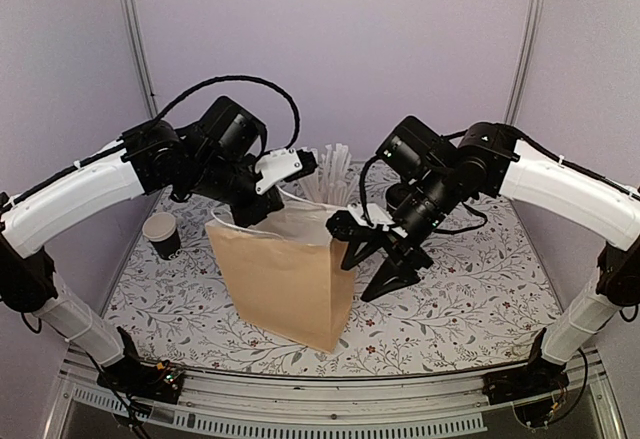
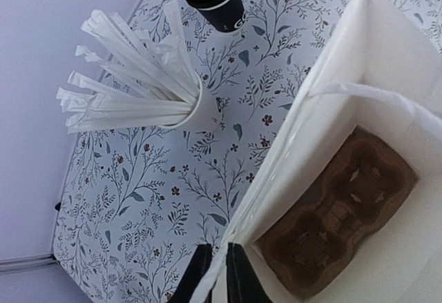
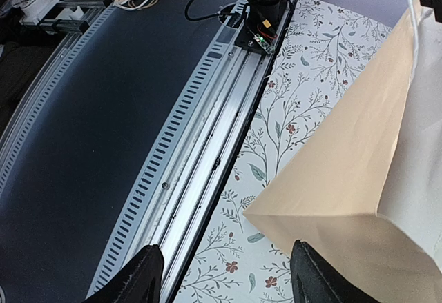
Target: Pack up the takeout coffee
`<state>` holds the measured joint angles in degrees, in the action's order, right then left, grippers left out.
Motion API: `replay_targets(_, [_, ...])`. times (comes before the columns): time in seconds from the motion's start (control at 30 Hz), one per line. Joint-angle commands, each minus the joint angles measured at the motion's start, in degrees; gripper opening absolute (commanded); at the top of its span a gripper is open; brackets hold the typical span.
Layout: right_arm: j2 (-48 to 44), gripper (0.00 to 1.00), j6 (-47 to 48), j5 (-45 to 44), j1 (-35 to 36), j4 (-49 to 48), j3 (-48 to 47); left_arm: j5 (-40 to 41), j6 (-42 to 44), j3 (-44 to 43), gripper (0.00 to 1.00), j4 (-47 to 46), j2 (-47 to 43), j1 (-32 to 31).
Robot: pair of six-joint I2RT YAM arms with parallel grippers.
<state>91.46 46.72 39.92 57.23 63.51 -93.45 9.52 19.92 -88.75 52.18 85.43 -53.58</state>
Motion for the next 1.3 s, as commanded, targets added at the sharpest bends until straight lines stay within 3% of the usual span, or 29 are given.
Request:
replay_targets(0.0, [-2.05,0.66,-0.12,-1.57,-0.10,-0.68,1.11,-2.95,-0.57,-0.04,0.09,1.15,-1.02,-1.13])
replay_targets(0.13, [-3.13,0.66,-0.44,-3.26,-0.30,-1.48,2.65,-4.24,-2.50,-1.15,0.03,2.72,-1.93,-1.55])
replay_targets(0.37, [-6.82,0.66,-0.62,-3.10,-4.67,-1.32,3.42,-6.18,-6.49,-1.16,0.01,2.78,-3.59,-1.87])
replay_targets(0.4, [-7.35,0.66,-0.49,-2.83,-5.68,-1.47,3.99,-6.16,-6.96,-0.90,0.05,2.36,-3.60,-1.89])
replay_targets(0.5, [-9.16,0.66,-0.23,-3.23,-8.49,-3.24,6.95,-3.92,-7.23,0.31,0.33,1.24,-3.30,-1.93])
replay_targets(0.63, [-9.93,0.66,-0.34,-2.40,-10.47,-3.92,8.87,0.82,-5.69,1.57,0.48,-0.89,-2.91,-1.63])
replay_targets(0.77, [-10.67,0.66,-0.66,-2.04,-11.36,-4.48,10.00,-0.41,-3.93,1.60,0.52,-3.01,-1.84,-0.79])
replay_targets(1.03, [-11.77,0.66,-0.92,-2.29,-12.28,-5.08,11.96,-3.55,-5.77,-3.40,0.48,0.46,-1.55,-0.37])
replay_targets(1.27, [-12.10,0.66,-1.00,-1.91,-12.66,-6.08,12.99,-7.38,-5.45,-0.76,0.59,0.22,-4.51,2.81])
